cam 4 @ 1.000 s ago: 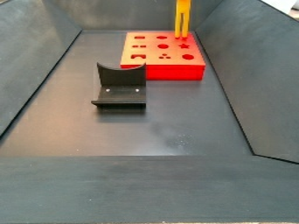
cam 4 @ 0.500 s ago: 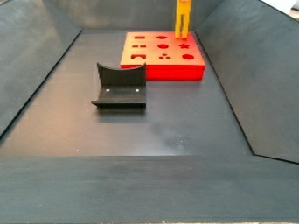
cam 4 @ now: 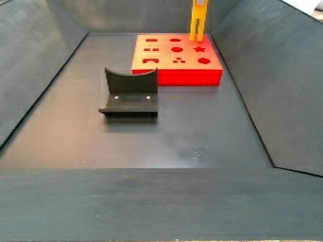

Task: Pick up the square-circle object. Move up. Place the square-circle object on the fixture. Regrasp the square-circle object. Move to above the board. Insert the square-circle object.
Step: Insert the square-circle object.

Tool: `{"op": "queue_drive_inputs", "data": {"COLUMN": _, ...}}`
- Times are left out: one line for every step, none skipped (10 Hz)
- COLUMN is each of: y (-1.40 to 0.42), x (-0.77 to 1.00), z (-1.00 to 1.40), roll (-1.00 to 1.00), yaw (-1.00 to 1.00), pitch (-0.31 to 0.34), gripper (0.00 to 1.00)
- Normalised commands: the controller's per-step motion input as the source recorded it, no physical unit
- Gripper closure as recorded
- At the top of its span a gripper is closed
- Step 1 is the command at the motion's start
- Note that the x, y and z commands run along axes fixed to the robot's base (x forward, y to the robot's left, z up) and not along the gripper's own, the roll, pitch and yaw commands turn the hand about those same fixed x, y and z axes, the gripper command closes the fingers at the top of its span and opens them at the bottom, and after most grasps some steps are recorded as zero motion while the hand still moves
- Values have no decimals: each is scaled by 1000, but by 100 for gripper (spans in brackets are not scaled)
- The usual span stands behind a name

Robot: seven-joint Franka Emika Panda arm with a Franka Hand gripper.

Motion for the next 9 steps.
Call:
{"op": "queue_drive_inputs", "data": {"y": -6, "x": 0, "z": -437, "roll": 13, "yaw": -197, "pitch": -239, "gripper": 100}}
{"op": "queue_drive_inputs", "data": {"y": 0, "x": 0, "z": -474, "roll": 13, "yaw": -163, "pitch": -251, "gripper": 100}}
{"op": "queue_drive_inputs", "data": {"y": -3, "x": 0, "z": -471, "roll": 33, "yaw": -129, "pitch": -264, "gripper": 100}}
{"op": "queue_drive_inputs", "data": {"y": -57, "x": 0, "z": -483, "roll": 59, "yaw": -109, "pitch": -256, "gripper": 100}}
{"op": "queue_drive_inputs", "data": {"y": -109, "x": 0, "z": -480, "roll": 94, "yaw": -71, "pitch": -229, "gripper": 100}}
{"op": "queue_drive_inputs", "data": {"y": -123, "x": 0, "z": -420, "roll": 114, "yaw": 0, "pitch": -196, "gripper": 100}}
{"op": "queue_drive_inputs", "data": {"y": -129, "x": 0, "z": -263, "roll": 101, "yaw": 0, "pitch": -136, "gripper": 100}}
{"op": "queue_drive_inputs", "data": {"y": -120, "x": 0, "z": -26, "roll": 76, "yaw": 49, "pitch": -70, "gripper": 100}}
{"op": "queue_drive_inputs", "data": {"y": 0, "x": 0, "z": 0, "roll": 0, "yaw": 0, "pitch": -24, "gripper": 100}}
